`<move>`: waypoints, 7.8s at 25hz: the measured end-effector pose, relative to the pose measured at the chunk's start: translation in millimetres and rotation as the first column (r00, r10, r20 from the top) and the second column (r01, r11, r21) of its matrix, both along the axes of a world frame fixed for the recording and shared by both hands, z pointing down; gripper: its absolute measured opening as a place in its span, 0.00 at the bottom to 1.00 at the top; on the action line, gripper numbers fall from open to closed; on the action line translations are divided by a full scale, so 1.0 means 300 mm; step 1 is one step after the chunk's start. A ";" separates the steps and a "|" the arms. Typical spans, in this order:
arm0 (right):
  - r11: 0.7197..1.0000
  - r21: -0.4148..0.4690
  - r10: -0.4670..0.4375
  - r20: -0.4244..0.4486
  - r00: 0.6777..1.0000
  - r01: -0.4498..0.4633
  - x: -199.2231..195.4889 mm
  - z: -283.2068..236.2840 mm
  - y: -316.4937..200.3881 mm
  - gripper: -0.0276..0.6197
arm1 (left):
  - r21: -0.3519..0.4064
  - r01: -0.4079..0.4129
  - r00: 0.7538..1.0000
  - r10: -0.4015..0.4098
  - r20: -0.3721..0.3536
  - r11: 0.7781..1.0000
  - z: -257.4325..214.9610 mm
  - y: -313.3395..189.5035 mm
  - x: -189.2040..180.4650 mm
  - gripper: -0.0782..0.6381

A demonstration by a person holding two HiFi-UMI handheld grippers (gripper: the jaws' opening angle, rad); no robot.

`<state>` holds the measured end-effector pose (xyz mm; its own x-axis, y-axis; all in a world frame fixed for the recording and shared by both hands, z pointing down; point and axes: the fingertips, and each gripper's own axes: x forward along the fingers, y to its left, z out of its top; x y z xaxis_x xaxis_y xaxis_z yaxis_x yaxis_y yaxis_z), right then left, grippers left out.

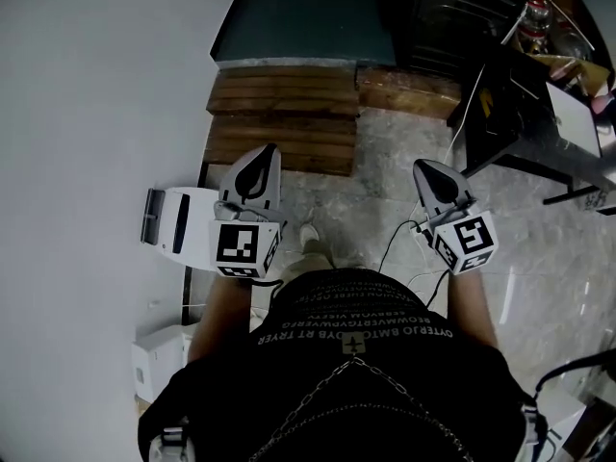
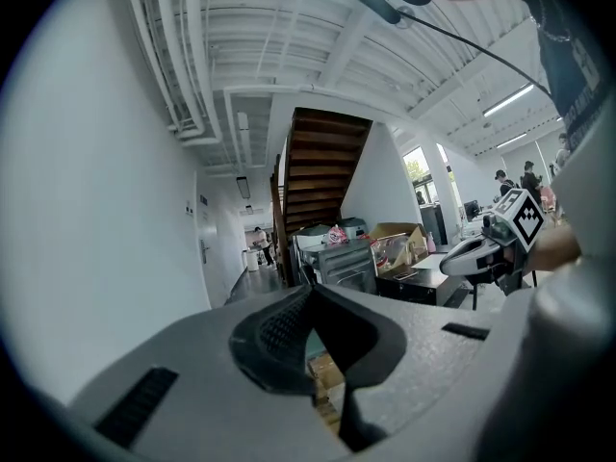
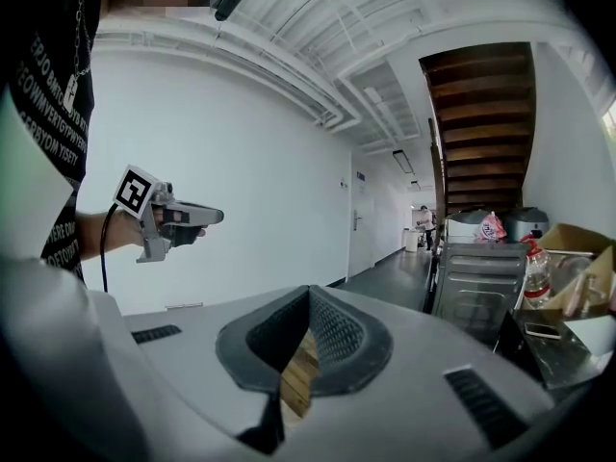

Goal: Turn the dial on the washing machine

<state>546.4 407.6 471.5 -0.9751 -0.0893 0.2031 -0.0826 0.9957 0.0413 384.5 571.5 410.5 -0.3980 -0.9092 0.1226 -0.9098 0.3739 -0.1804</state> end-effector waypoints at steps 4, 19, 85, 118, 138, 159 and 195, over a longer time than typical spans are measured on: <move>1.000 0.005 0.008 -0.007 1.000 -0.008 -0.126 -0.008 -0.017 0.04 | 0.016 -0.027 1.000 0.027 -0.005 0.999 -0.003 -0.045 -0.123 0.12; 0.997 0.007 0.073 0.008 0.997 -0.073 -0.644 -0.089 0.005 0.04 | 0.054 -0.132 0.991 0.133 -0.027 0.990 0.016 -0.093 -0.650 0.12; 0.996 -0.085 -0.023 -0.044 0.999 0.020 -2.025 -0.013 -1.261 0.04 | -0.024 -0.166 0.986 0.166 -0.018 0.986 0.049 -1.419 -2.022 0.12; 0.981 -0.110 0.152 -0.091 0.984 -0.162 -2.362 -0.273 -1.448 0.04 | -0.023 -0.451 0.892 0.449 -0.055 0.892 -0.175 -1.835 -2.253 0.12; 0.891 -0.181 0.423 0.002 0.906 -0.416 -1.917 -0.306 -1.981 0.04 | -0.050 -0.574 0.819 0.571 -0.059 0.817 -0.303 -2.332 -1.928 0.12; 0.743 -0.153 0.651 -0.066 0.757 -0.652 -2.369 -0.472 -2.166 0.04 | -0.051 -0.754 0.656 0.745 -0.122 0.655 -0.382 -2.656 -2.452 0.12; 0.525 -0.163 0.839 -0.064 0.540 -0.836 -1.931 -0.552 -2.422 0.04 | -0.046 -0.920 0.391 0.912 -0.121 0.388 -0.560 -3.108 -1.978 0.12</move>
<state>-32.9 -318.9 305.9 -0.4725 -0.8367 0.2769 -0.8808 0.4588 -0.1168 -209.0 -360.8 242.6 0.6817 -0.7005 0.2114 -0.7008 -0.7081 -0.0863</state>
